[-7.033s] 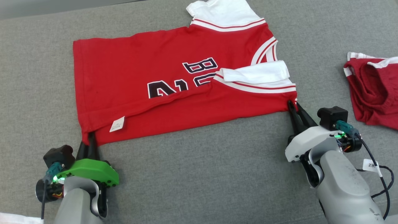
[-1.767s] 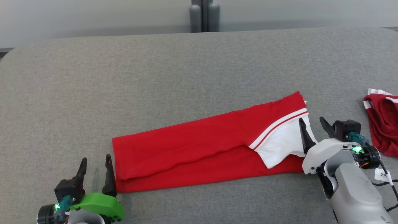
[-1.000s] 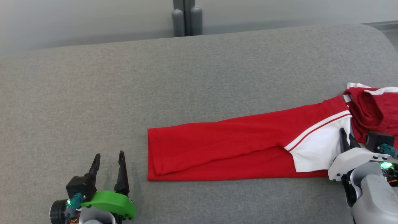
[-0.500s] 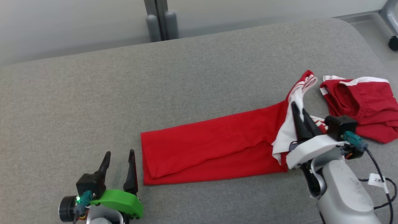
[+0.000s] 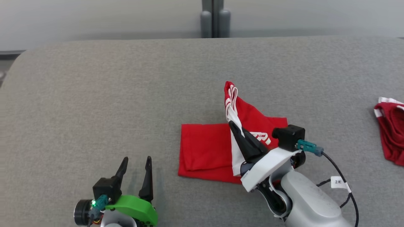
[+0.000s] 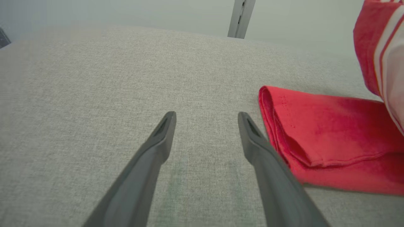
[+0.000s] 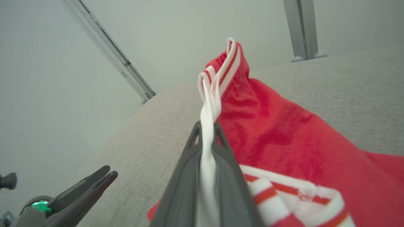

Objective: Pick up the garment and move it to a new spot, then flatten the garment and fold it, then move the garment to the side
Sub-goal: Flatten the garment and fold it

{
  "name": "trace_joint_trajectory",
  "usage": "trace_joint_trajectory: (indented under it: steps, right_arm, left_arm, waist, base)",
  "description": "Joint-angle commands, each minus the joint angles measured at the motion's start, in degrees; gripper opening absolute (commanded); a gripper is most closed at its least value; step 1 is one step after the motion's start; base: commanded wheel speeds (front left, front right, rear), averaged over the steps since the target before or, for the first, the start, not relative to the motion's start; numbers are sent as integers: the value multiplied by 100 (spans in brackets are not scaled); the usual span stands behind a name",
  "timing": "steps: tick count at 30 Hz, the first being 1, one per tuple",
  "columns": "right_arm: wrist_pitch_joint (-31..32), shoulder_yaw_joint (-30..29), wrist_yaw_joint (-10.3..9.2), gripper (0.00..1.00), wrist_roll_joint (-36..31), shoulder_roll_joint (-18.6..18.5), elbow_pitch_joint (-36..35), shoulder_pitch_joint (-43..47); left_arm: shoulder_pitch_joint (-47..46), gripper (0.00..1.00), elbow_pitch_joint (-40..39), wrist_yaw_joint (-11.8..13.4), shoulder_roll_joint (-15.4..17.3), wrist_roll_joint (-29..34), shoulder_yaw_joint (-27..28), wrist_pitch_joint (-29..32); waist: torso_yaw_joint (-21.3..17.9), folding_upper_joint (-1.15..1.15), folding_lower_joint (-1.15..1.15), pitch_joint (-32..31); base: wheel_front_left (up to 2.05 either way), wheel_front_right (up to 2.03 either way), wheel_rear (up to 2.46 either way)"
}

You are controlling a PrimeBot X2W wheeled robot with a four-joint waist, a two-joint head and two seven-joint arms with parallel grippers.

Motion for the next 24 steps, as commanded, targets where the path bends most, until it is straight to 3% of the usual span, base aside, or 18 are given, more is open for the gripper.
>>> trace_joint_trajectory:
  steps: [1,3,5,6,12,24]
  right_arm:
    - [-8,94,-7,0,116,-29,59,-69]
    - [-8,283,-7,0,255,-24,194,-126]
    - [-8,454,-7,52,395,-26,258,-212]
    - [-8,515,-7,100,414,-27,268,-254]
    - [-8,134,-7,100,-119,-40,367,-195]
    - [-8,-2151,-7,100,-2259,-23,362,626]
  left_arm:
    - [-13,100,19,31,20,-10,-10,2]
    - [13,100,35,37,19,-17,-50,2]
    - [37,100,42,40,19,-16,-57,2]
    - [46,100,42,48,18,-16,-46,2]
    - [100,100,12,115,15,25,80,2]
    - [-2,100,-92,37,19,377,293,2]
  waist:
    - [558,0,0,-1]
    - [704,0,0,-3]
    - [787,0,0,-2]
    - [801,0,0,-3]
    - [603,0,0,-75]
    - [-329,0,0,-220]
  base:
    - [0,0,0]
    - [0,0,0]
    - [0,0,0]
    - [0,0,0]
    - [0,0,0]
    - [0,0,0]
